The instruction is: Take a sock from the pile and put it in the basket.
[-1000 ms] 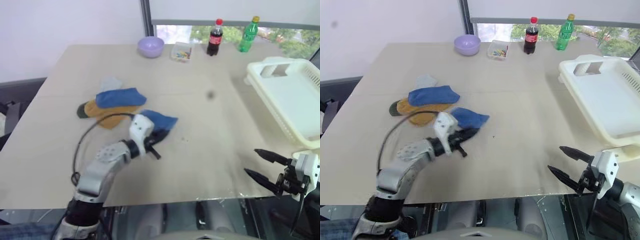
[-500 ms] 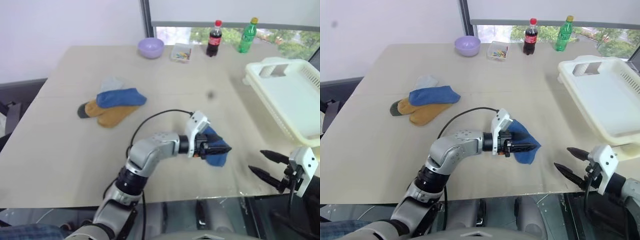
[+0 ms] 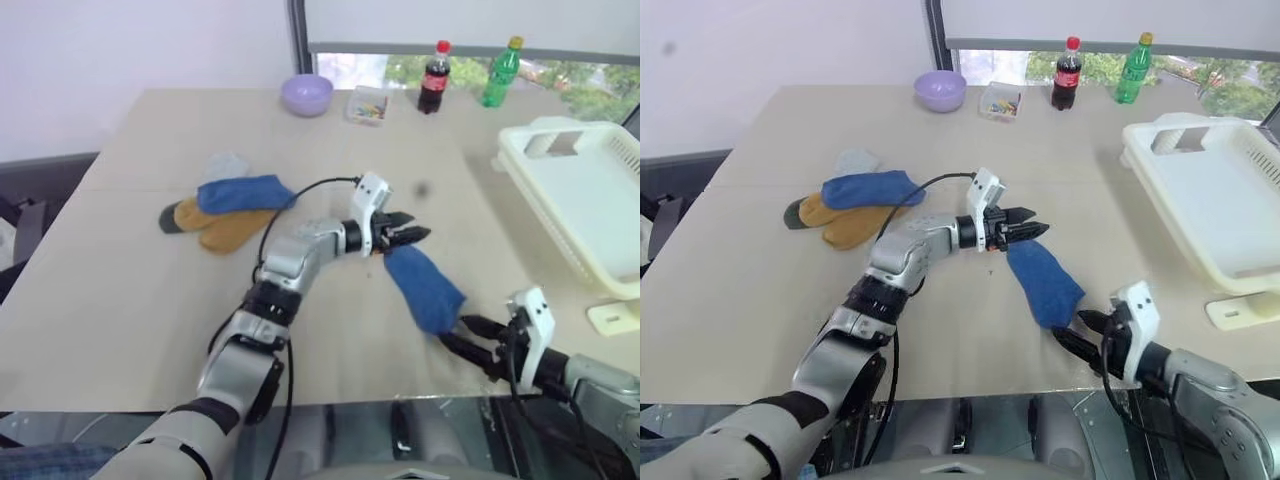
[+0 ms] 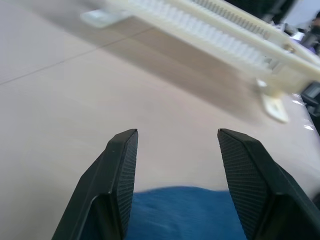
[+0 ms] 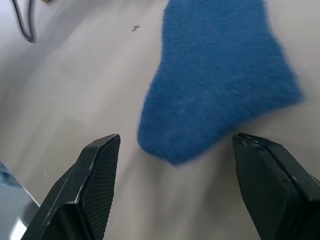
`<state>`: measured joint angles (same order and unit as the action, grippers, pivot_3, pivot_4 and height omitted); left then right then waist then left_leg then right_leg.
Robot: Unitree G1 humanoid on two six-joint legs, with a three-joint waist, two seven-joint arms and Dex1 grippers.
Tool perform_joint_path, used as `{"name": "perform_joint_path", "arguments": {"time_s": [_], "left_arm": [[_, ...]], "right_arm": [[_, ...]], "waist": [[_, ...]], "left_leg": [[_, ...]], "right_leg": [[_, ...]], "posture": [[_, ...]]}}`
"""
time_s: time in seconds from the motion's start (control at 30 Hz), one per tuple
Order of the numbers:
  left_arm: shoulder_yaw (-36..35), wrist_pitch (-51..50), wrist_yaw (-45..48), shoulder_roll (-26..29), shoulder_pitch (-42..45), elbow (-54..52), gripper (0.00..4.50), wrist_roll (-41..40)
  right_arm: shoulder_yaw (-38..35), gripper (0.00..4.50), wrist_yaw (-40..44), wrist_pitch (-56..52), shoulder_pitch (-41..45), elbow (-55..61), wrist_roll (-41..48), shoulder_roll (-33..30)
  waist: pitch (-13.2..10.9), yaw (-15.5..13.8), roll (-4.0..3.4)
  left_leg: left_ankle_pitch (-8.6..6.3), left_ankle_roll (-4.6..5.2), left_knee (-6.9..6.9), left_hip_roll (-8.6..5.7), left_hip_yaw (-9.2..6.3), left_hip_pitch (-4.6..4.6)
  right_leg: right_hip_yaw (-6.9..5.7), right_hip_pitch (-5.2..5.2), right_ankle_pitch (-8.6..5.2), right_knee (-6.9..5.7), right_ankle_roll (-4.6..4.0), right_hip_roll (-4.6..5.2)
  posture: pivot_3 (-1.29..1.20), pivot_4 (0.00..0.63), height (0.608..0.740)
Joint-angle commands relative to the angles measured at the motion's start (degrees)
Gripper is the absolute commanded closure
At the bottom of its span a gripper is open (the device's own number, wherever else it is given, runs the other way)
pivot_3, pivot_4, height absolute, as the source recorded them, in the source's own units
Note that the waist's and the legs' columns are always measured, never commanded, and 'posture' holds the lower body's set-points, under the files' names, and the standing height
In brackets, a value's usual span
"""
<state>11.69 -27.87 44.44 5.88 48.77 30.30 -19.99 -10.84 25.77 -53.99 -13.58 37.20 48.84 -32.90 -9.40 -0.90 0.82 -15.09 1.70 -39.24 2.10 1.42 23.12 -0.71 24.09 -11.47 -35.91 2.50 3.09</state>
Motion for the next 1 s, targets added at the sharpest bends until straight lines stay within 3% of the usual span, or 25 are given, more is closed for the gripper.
{"name": "perform_joint_path", "arguments": {"time_s": [0.03,0.07,0.33,0.37,0.47,0.6,1.0], "left_arm": [[1.3,8.2,3.1,-1.4,2.8,8.0,1.8,4.5],[2.8,10.2,4.7,-1.3,2.5,9.6,1.8,6.3],[7.6,18.7,12.6,1.0,0.6,14.6,1.66,14.5],[7.8,19.3,13.3,1.4,0.4,14.7,1.66,15.1],[8.6,19.8,15.8,3.4,-0.9,13.3,2.41,16.7],[9.3,17.7,18.8,9.2,-3.8,6.2,4.36,18.4],[4.4,-10.2,21.3,22.3,-20.3,-33.5,4.44,5.6]], "right_arm": [[1.3,0.86,-2.8,-2.3,1.7,0.7,0.7,0.4],[2.2,0.86,-3.4,-2.2,2.1,0.4,-0.7,0.1],[4.8,4.32,0.0,2.6,1.6,-1.9,-9.7,-5.9],[5.3,4.43,0.8,3.6,1.6,-2.2,-10.8,-6.9],[6.5,4.5,3.3,6.7,2.0,-3.7,-14.5,-9.9],[8.4,4.5,9.9,14.7,4.9,-5.9,-18.6,-13.4],[13.2,4.5,18.0,28.9,15.2,-18.8,-31.5,-16.0]], "waist": [[0.0,0.0,0.0],[0.0,0.0,0.0],[0.0,0.0,-0.01],[0.0,0.1,-0.01],[0.0,0.1,-0.01],[0.0,0.3,0.02],[0.0,1.0,0.01]], "left_leg": [[-0.01,0.01,0.0,0.0,0.01,0.05],[-0.02,0.03,0.0,0.0,0.02,0.07],[-0.07,0.12,-0.01,0.02,0.0,0.16],[-0.07,0.12,0.0,0.02,0.01,0.16],[-0.07,0.12,-0.01,0.02,0.02,0.08],[-0.08,0.12,0.01,0.05,0.02,-0.11],[-0.08,0.12,0.07,0.1,-0.02,-0.2]], "right_leg": [[0.01,0.02,0.02,0.02,-0.04,0.0],[0.01,0.03,0.05,0.03,-0.08,0.0],[-0.03,0.1,0.03,0.06,-0.06,0.01],[-0.03,0.1,0.02,0.06,-0.04,0.01],[-0.02,0.05,-0.02,0.05,0.03,0.01],[0.07,-0.04,-0.04,0.03,0.06,0.0],[0.23,-0.01,-0.04,-0.03,0.06,-0.04]], "posture": [[0.0,0.15,0.74],[0.0,0.15,0.74],[0.0,0.15,0.74],[0.0,0.15,0.74],[0.0,0.15,0.74],[0.0,0.15,0.74],[0.0,0.15,0.74]]}}
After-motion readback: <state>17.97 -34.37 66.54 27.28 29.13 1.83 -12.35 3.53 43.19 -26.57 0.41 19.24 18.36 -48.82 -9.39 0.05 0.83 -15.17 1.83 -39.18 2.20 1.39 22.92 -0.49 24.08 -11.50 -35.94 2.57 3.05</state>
